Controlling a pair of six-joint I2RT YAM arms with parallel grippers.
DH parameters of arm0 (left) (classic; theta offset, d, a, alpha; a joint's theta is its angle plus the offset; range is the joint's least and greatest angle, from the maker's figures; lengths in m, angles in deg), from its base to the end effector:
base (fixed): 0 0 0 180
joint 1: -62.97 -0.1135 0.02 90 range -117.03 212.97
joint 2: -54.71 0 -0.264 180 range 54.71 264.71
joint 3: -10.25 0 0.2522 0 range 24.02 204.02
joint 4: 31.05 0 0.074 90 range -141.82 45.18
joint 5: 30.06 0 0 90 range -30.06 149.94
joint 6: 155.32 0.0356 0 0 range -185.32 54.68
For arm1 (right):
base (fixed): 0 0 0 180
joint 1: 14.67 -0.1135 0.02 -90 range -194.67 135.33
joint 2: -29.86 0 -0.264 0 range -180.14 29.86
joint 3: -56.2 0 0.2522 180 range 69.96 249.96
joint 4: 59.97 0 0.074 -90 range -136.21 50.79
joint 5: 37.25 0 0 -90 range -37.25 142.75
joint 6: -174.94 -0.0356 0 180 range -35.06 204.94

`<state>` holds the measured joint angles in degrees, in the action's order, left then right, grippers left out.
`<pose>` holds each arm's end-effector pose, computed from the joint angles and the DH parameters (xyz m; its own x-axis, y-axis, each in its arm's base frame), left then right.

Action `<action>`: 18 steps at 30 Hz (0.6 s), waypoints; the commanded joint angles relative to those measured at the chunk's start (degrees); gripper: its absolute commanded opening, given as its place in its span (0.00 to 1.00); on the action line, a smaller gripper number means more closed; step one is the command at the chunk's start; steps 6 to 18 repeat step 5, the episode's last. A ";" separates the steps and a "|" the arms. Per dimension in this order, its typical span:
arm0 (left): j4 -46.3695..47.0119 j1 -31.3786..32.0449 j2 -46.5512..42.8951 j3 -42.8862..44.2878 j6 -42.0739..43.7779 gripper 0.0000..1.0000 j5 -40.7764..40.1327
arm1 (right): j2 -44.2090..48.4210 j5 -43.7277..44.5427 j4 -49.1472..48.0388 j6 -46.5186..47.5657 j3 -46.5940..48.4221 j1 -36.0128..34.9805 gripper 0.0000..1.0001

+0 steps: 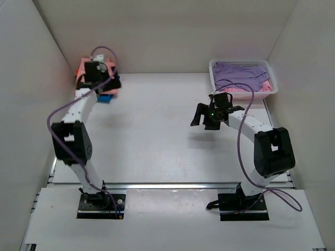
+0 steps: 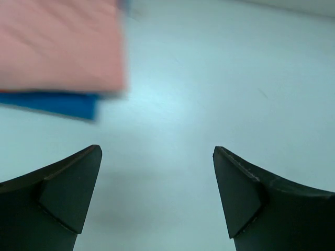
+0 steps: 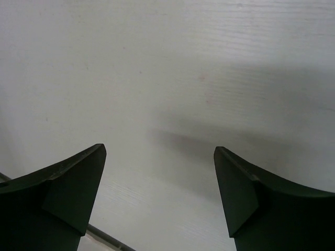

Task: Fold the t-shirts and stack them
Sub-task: Put the neatly folded tshirt into the corner of the board with the left arm

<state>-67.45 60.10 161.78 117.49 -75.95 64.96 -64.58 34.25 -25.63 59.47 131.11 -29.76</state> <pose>0.4376 0.0188 0.3019 -0.5840 -0.2133 -0.7833 -0.0886 0.9759 -0.1996 0.3269 0.0999 0.2054 -0.8879 0.1830 -0.4221 -0.0506 0.8731 0.4849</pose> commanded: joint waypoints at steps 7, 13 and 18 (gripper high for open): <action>4.62 9.46 -32.33 -30.34 -2.99 0.98 6.67 | 11.62 7.60 5.69 6.84 -1.64 2.25 0.84; 4.62 9.46 -32.33 -30.34 -2.99 0.98 6.67 | 11.62 7.60 5.69 6.84 -1.64 2.25 0.84; 4.62 9.46 -32.33 -30.34 -2.99 0.98 6.67 | 11.62 7.60 5.69 6.84 -1.64 2.25 0.84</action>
